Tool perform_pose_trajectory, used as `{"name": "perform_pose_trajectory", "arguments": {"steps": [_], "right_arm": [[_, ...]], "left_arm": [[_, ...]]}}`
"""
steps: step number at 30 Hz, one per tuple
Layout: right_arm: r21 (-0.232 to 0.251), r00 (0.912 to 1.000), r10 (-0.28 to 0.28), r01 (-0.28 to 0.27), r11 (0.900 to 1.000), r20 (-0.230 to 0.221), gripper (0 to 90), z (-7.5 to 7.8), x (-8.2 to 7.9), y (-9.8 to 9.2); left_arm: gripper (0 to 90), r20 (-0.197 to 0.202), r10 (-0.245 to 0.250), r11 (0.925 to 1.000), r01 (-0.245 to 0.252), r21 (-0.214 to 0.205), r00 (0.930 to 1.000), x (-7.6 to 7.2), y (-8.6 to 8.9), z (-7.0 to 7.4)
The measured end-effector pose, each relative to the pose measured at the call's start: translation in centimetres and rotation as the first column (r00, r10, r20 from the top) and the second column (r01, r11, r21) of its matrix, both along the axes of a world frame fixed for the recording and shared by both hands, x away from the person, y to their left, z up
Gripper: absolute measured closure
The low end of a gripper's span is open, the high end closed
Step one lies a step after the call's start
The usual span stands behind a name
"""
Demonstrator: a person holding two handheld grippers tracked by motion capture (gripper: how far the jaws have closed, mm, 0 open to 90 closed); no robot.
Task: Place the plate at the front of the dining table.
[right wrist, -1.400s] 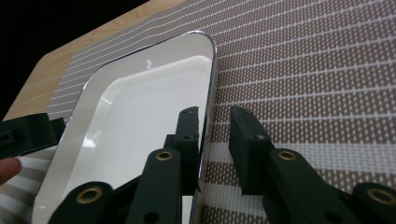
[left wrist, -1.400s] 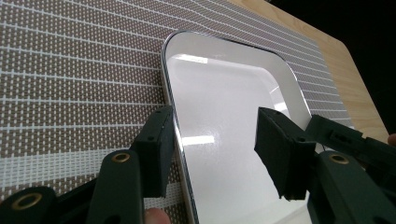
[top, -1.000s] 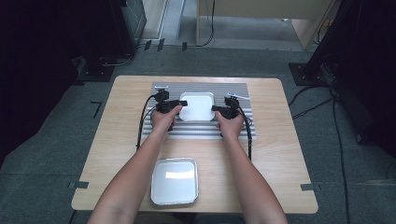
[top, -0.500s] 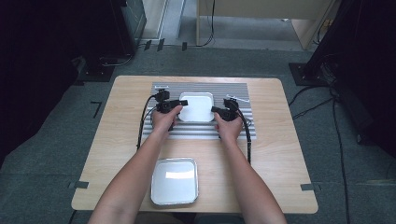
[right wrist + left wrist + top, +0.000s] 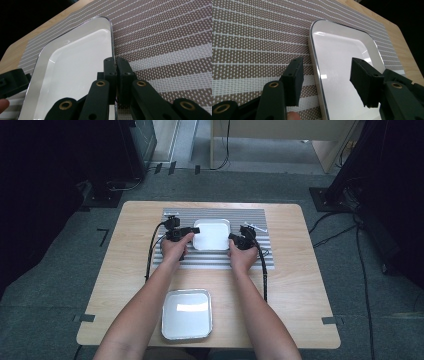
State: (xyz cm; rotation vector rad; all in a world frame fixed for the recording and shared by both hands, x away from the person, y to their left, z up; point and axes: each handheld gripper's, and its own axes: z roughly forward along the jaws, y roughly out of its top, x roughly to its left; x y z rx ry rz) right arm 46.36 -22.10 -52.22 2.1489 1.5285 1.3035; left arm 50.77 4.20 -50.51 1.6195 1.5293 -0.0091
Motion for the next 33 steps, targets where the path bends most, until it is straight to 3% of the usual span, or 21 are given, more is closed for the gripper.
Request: {"name": "perform_pose_trajectory", "arguments": {"steps": [8, 16, 21, 24, 26, 28, 33], "right_arm": [[0.009, 0.9999, -0.01, 0.01, 0.9999, 0.002, 87.8, -0.1, 0.0, 0.3], [0.028, 0.9996, 0.004, -0.005, 0.9996, 0.028, 58.1, 0.6, 0.0, 0.2], [-0.026, 0.9988, 0.041, -0.041, 0.9988, 0.024, 41.7, 0.9, -0.1, 0.1], [-0.056, 0.9966, 0.07, -0.068, 0.9961, 0.042, 37.6, 1.2, -0.3, -0.1], [-0.099, 0.9967, 0.077, -0.074, 0.9923, 0.028, 37.8, 1.4, -0.5, 0.0], [-0.106, 0.993, 0.11, -0.105, 0.9888, 0.044, 35.8, 1.8, -0.7, -0.1], [-0.193, 0.9823, 0.18, -0.166, 0.967, 0.054, 34.6, 2.7, -1.4, 0.0]], "left_arm": [[45.8, 0.01, -0.007, 1.0, 0.007, 0.003, 0.9999, -0.2, 0.4, 0.0], [45.1, 0.016, -0.011, 0.9999, 0.011, 0.004, 0.9998, -0.4, 0.2, 0.3], [41.3, 0.042, -0.035, 0.996, 0.032, 0.084, 0.9985, -0.9, 0.0, 0.8], [30.7, 0.024, -0.044, 0.9916, 0.04, 0.123, 0.9987, -1.2, 0.0, 1.0], [23.4, 0.029, -0.033, 0.9913, 0.029, 0.129, 0.999, -1.5, 0.2, 1.2], [17.9, 0.038, -0.03, 0.9928, 0.026, 0.117, 0.9988, -1.7, 0.6, 1.5], [13.2, 0.075, -0.041, 0.9925, 0.032, 0.118, 0.9964, -2.7, 1.5, 2.3]]}}
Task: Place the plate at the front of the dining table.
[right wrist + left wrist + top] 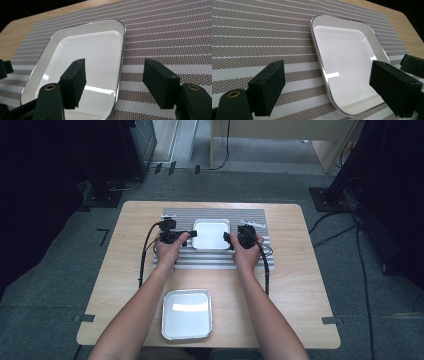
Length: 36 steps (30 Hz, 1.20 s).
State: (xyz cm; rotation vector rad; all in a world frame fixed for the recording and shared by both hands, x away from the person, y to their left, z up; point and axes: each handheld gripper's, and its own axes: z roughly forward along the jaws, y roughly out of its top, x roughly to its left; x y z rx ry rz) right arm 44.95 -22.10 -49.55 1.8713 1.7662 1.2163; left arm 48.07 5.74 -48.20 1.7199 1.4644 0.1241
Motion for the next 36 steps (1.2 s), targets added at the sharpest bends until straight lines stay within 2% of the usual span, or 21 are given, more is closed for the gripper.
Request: {"name": "perform_pose_trajectory", "arguments": {"steps": [3, 5, 9, 14, 16, 19, 22, 26, 28, 32, 36], "right_arm": [[-0.022, 0.9998, 0.021, -0.021, 0.9995, -0.001, 33.7, 0.4, -0.3, -0.1], [-0.036, 0.9995, 0.032, -0.032, 0.9988, 0.0, 32.3, 0.5, -0.6, -0.1], [-0.033, 0.9976, 0.066, -0.065, 0.9974, 0.023, 29.1, 0.8, -1.4, -0.3], [-0.06, 0.9962, 0.08, -0.078, 0.9951, 0.033, 29.1, 0.8, -2.3, -0.7], [-0.076, 0.9962, 0.082, -0.08, 0.994, 0.029, 29.1, 0.8, -2.5, -0.9], [-0.07, 0.9959, 0.089, -0.087, 0.9938, 0.02, 28.6, 0.7, -3.0, -1.2], [-0.065, 0.9935, 0.11, -0.108, 0.992, 0.029, 27.2, 0.7, -3.4, -1.4], [-0.088, 0.9891, 0.141, -0.137, 0.9866, 0.043, 24.8, 0.9, -4.1, -1.7], [-0.1, 0.99, 0.132, -0.126, 0.9869, 0.051, 24.6, 1.0, -4.5, -2.0], [-0.086, 0.9906, 0.127, -0.123, 0.9887, 0.05, 23.7, 0.9, -5.2, -2.6], [-0.103, 0.9884, 0.145, -0.139, 0.9849, 0.047, 22.9, 0.6, -5.8, -2.9]], "left_arm": [[13.2, 0.012, 0.006, 0.9999, -0.006, -0.01, 0.9999, -0.7, 0.7, 0.3], [13.2, 0.034, 0.008, 0.9994, -0.009, 0.033, 0.9994, -1.3, 1.1, 0.4], [13.2, 0.044, 0.017, 0.9987, -0.019, 0.047, 0.9989, -2.2, 1.8, 0.4], [13.3, 0.063, 0.007, 0.9971, -0.012, 0.075, 0.998, -3.1, 2.4, 0.6], [13.2, 0.07, 0.002, 0.9973, -0.007, 0.073, 0.9975, -3.4, 2.7, 0.7], [13.2, 0.078, -0.002, 0.9976, -0.003, 0.069, 0.9969, -3.9, 3.1, 0.7], [13.3, 0.086, -0.009, 0.9975, 0.003, 0.07, 0.9963, -4.4, 3.6, 0.6], [13.2, 0.093, -0.014, 0.9968, 0.007, 0.079, 0.9956, -5.1, 4.2, 0.5], [13.2, 0.094, -0.012, 0.9969, 0.004, 0.079, 0.9955, -5.4, 4.5, 0.3], [13.2, 0.098, -0.013, 0.9962, 0.005, 0.087, 0.9951, -6.0, 4.6, 0.0], [13.2, 0.106, -0.033, 0.9948, 0.022, 0.099, 0.9938, -6.8, 4.6, -0.2]]}}
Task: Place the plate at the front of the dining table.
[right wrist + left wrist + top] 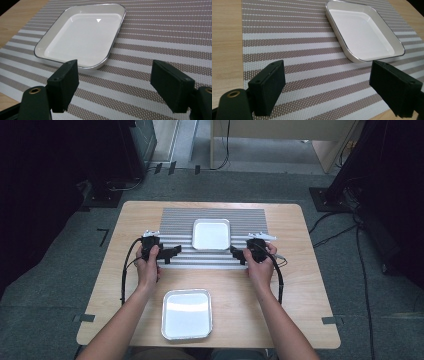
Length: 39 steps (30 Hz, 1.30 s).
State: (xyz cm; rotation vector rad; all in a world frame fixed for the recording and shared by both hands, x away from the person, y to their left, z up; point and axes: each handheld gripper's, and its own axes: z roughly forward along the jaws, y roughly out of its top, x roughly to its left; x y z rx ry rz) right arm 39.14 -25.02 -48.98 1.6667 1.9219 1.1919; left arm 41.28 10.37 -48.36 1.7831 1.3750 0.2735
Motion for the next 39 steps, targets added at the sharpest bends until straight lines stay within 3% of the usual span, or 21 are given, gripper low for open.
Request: {"name": "perform_pose_trajectory", "arguments": {"steps": [14, 39], "right_arm": [[-0.022, 0.9998, 0.019, -0.018, 0.9996, 0.012, 22.1, -0.1, -2.6, -1.4], [-0.045, 0.9996, 0.015, -0.014, 0.9989, 0.023, 22.5, -1.0, -7.5, -4.3]], "left_arm": [[13.2, 0.053, -0.028, 0.9995, 0.027, 0.014, 0.9982, -2.5, 0.7, 0.3], [13.2, 0.076, -0.054, 0.9985, 0.053, 0.017, 0.9957, -7.1, 4.0, -0.6]]}}
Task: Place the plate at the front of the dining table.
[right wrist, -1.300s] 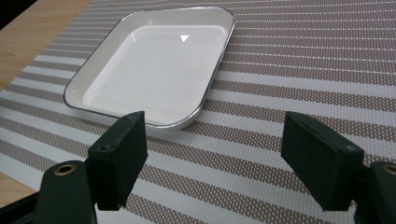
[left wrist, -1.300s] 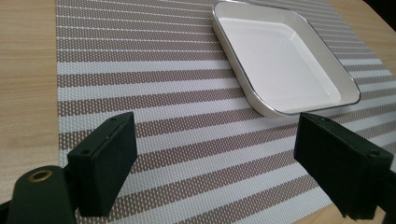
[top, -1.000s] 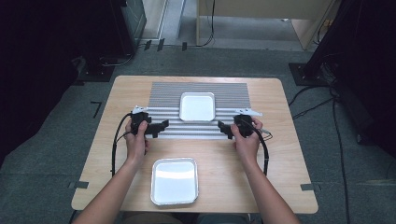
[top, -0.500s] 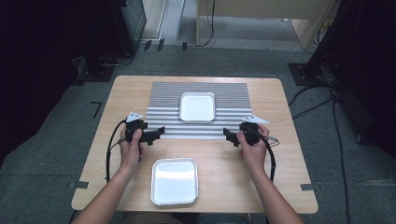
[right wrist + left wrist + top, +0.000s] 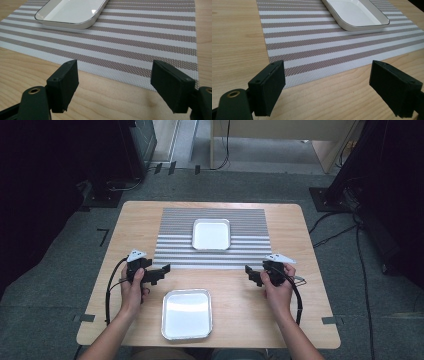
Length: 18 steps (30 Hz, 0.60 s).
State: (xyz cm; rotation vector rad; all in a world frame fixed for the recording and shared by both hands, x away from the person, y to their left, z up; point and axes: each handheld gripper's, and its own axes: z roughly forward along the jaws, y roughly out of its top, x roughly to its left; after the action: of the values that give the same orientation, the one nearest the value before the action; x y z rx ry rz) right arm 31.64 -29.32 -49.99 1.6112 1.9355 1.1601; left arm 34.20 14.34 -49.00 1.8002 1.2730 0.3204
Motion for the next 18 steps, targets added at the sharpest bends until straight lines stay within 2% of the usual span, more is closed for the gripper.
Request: {"name": "perform_pose_trajectory", "arguments": {"steps": [3, 8, 18], "right_arm": [[-0.009, 1.0, -0.001, 0.001, 1.0, 0.003, 22.6, -0.1, -0.6, -0.4], [-0.016, 0.9998, -0.019, 0.019, 0.9997, -0.001, 22.6, -0.3, -1.6, -1.2], [-0.019, 0.9994, -0.033, 0.033, 0.9993, -0.004, 22.6, -0.8, -3.6, -3.0]], "left_arm": [[13.3, 0.014, 0.0, 0.9999, 0.0, 0.013, 0.9999, -0.5, 0.4, 0.0], [13.2, 0.018, 0.015, 0.9997, -0.014, -0.018, 0.9997, -1.4, 1.3, -0.1], [13.3, 0.002, 0.029, 0.9993, -0.029, -0.022, 0.9996, -3.3, 3.0, -1.1]]}}
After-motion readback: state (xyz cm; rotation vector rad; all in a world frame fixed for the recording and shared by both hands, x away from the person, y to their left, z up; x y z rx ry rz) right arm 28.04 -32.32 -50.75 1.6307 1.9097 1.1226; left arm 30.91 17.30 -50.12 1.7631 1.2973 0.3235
